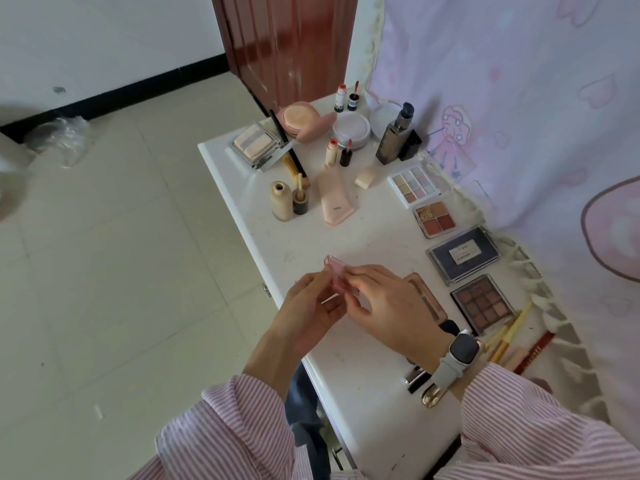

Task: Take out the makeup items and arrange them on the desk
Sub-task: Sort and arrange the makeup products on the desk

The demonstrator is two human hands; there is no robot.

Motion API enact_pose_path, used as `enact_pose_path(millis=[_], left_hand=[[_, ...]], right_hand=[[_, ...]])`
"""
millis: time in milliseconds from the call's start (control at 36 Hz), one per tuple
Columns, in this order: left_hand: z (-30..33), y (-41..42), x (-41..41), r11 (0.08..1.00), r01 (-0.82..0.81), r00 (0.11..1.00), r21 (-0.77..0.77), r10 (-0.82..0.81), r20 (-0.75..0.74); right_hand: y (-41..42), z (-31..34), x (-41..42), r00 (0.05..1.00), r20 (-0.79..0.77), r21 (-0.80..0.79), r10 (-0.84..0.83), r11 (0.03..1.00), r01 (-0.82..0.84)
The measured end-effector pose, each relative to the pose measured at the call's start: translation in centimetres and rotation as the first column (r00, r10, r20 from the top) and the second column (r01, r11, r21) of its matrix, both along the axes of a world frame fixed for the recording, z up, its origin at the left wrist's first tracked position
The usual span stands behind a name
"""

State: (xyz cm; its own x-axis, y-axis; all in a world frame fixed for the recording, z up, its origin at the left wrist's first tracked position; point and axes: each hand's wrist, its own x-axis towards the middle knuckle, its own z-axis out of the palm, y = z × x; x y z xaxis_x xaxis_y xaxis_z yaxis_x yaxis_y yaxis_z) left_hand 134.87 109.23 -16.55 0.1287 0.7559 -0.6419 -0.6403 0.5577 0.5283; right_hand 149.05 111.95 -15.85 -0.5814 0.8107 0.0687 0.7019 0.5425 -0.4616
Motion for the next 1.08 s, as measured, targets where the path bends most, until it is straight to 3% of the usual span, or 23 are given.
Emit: enact_pose_path(millis=[194, 528, 667, 778, 833, 917, 1000, 1083], left_hand=[[-0.2, 0.9, 0.8, 1.0, 0.003, 0.999, -0.008, -0.003, -0.048], [-0.6, 3.6, 1.5, 0.997, 0.071, 0.994, -0.034, -0.073, -0.08], [-0.1, 6.3, 2.4, 0.995, 0.088, 0.976, -0.04, -0.094, -0.194], [0.1, 8.4, 3.5, 0.994, 0.083, 0.918, -0.065, -0.101, -0.384], [-0.4, 9.0, 3.9, 0.995, 0.095, 0.764, -0.003, -0.075, -0.641], [-1.2, 8.8, 4.5, 0.96, 0.252, 0.336, 0.124, 0.033, -0.941], [-2.5, 8.8, 5.0, 0.895, 0.431, -0.024, 0.112, 0.136, -0.99], [-3.7, 9.3, 5.1, 0.876, 0.482, -0.243, 0.019, 0.154, -0.958]], right_hand=[[0.3, 0.7, 0.4, 0.986, 0.152, 0.111, -0.074, 0.992, 0.058], [5.8, 2.0, 2.5, 0.992, 0.009, -0.178, -0.13, 0.975, 0.129], [8.9, 2.7, 2.8, 0.977, -0.001, -0.26, -0.214, 0.943, 0.206], [11.2, 2.3, 3.2, 0.967, 0.016, -0.176, -0.254, 0.951, 0.253], [12.3, 1.9, 3.4, 0.961, 0.044, -0.101, -0.272, 0.956, 0.275], [13.5, 1.4, 3.4, 0.947, 0.058, -0.016, -0.315, 0.949, 0.316], [14.1, 1.2, 3.1, 0.935, 0.088, 0.019, -0.342, 0.939, 0.342], [14.6, 0.9, 3.2, 0.926, 0.067, -0.038, -0.372, 0.926, 0.375]])
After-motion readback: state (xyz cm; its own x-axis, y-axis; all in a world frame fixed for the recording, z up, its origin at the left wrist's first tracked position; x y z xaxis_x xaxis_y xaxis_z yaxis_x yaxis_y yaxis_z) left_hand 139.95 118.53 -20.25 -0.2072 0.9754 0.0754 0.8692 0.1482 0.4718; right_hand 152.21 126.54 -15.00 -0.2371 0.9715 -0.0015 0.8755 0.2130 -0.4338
